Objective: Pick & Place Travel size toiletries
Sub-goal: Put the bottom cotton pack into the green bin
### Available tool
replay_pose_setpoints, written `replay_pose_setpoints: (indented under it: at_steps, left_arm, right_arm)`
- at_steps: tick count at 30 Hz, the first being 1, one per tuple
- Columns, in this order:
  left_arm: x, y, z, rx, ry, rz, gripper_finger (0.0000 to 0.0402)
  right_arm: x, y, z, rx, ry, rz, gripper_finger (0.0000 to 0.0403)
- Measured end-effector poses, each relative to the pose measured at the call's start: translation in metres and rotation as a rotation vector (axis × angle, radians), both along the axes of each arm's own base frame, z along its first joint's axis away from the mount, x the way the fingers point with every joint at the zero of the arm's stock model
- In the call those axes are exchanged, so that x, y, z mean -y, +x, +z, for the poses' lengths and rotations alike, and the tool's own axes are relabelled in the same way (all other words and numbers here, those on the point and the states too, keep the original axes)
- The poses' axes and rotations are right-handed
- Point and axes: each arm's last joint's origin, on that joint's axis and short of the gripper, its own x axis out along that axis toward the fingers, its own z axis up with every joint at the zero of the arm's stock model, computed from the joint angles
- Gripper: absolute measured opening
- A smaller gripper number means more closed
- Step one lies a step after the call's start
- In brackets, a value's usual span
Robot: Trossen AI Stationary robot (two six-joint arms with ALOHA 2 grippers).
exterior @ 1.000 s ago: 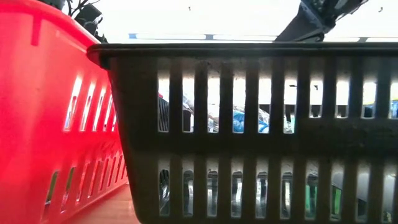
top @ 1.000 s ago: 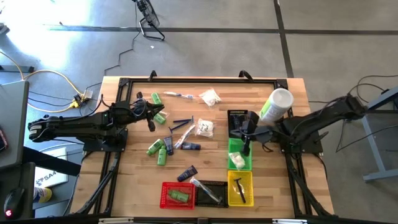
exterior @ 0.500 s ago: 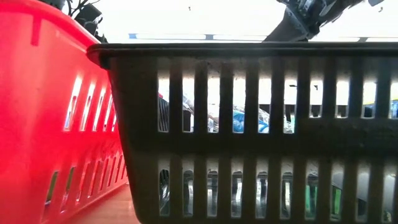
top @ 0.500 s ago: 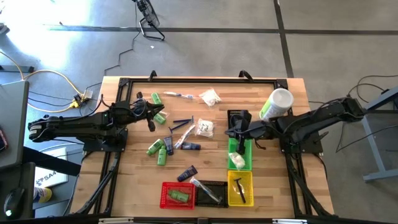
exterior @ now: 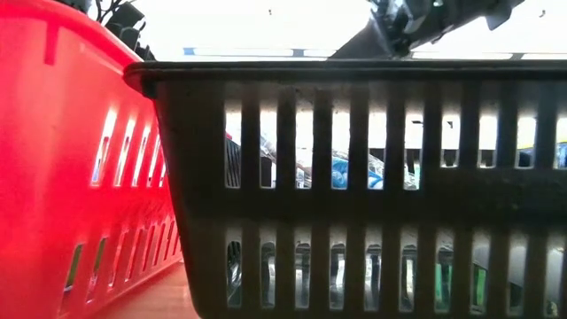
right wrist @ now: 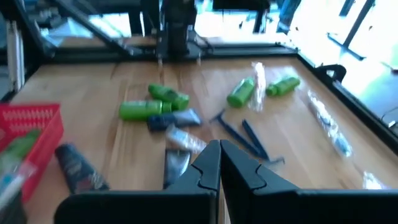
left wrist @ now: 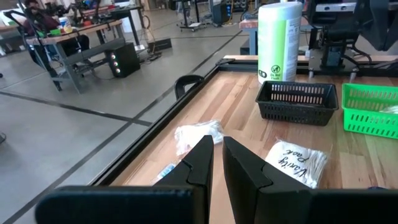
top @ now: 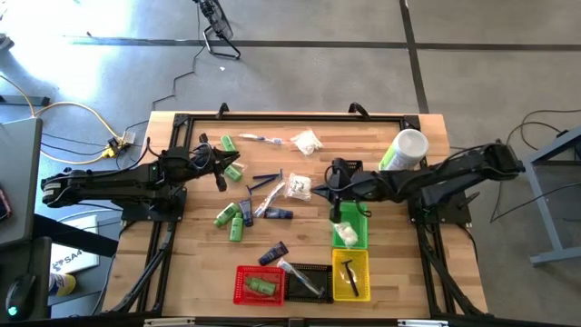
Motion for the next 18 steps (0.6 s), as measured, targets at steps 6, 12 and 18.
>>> replay_pose_setpoints:
  at_steps: [6,12,18]
  left_arm:
    - [0.000,0.000,0.000,-0.001,0.000,0.001,0.0030]
    - [0.000,0.000,0.000,0.001,0.000,0.001,0.0030]
    - [0.000,0.000,0.002,0.016,0.003,0.002,0.0030]
  right_arm:
    - [0.004,0.013,-0.012,0.020,0.009,-0.019,0.0002]
    - [0.003,0.016,-0.018,-0.003,0.011,-0.018,0.0002]
    - [0.006,0.019,-0.012,-0.068,0.091,-0.017,0.0002]
